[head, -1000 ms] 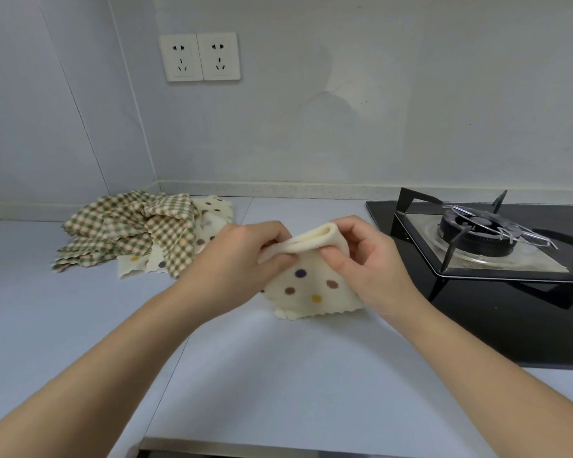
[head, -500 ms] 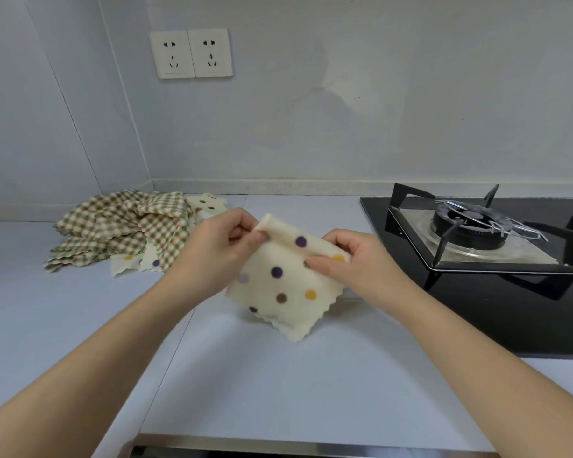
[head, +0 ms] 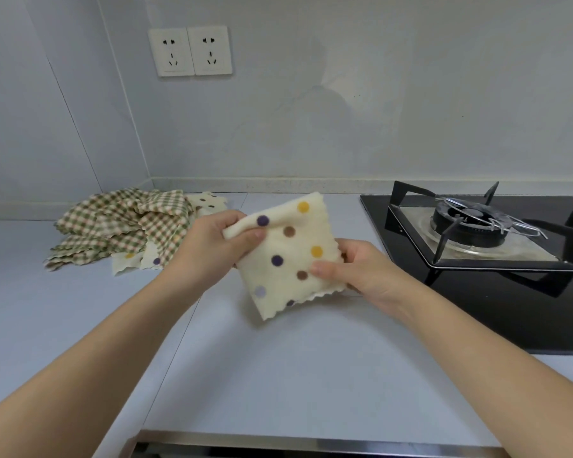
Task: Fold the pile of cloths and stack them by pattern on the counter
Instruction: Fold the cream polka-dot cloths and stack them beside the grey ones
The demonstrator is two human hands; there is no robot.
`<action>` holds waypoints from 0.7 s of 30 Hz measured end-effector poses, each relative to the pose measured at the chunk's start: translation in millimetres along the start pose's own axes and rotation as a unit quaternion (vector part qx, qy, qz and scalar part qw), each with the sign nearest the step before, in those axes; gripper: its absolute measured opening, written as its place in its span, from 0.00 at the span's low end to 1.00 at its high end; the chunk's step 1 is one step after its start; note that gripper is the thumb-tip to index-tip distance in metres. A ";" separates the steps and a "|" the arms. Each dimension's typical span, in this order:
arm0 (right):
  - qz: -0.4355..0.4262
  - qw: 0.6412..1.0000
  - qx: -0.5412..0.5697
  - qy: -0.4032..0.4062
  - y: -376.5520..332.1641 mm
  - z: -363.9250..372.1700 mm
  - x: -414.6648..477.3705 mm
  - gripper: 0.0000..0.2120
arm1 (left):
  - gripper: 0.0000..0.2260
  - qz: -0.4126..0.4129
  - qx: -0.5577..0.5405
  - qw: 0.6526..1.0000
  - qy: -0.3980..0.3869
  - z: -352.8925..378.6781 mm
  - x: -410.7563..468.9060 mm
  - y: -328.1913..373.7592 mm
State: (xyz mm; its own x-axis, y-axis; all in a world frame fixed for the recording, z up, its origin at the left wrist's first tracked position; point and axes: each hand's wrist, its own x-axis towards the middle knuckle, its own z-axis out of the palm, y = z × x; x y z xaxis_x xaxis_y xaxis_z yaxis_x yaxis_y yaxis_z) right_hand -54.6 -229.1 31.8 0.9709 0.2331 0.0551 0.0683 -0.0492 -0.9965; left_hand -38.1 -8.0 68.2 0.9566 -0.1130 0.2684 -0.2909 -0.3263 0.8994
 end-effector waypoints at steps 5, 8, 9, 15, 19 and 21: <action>-0.043 0.985 0.141 0.095 0.6 -5.5 8.1 0.09 | 0.05 -0.061 0.075 0.983 -0.157 -3.0 0.5 -14.1; -0.063 0.977 0.178 0.095 0.3 -5.5 8.0 0.13 | 0.12 -0.059 0.100 0.969 -0.219 0.4 -4.1 -12.5; -0.068 0.978 0.171 0.093 0.7 -4.9 7.7 0.14 | 0.11 -0.047 0.078 0.971 -0.219 3.1 -5.3 -10.5; -0.140 0.980 0.066 0.122 0.9 4.8 3.2 0.04 | 0.06 -0.003 -0.025 0.992 -0.120 8.3 -4.5 -4.8; -0.243 0.952 -0.055 0.179 -4.1 6.4 0.6 0.06 | 0.14 0.019 -0.006 0.984 -0.177 3.0 -5.6 1.2; -0.266 0.942 -0.099 0.180 -4.6 3.9 -0.7 0.06 | 0.19 0.068 -0.034 0.982 -0.175 -5.0 -4.3 5.8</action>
State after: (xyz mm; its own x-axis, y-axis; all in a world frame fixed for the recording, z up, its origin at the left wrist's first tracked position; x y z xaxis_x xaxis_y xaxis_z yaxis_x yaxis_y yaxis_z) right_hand -56.5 -225.3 36.2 0.7998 -0.0665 0.5965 0.5739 -0.2061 -0.7925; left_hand -43.8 -4.6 73.9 0.8424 -0.4700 0.2637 -0.4027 -0.2239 0.8875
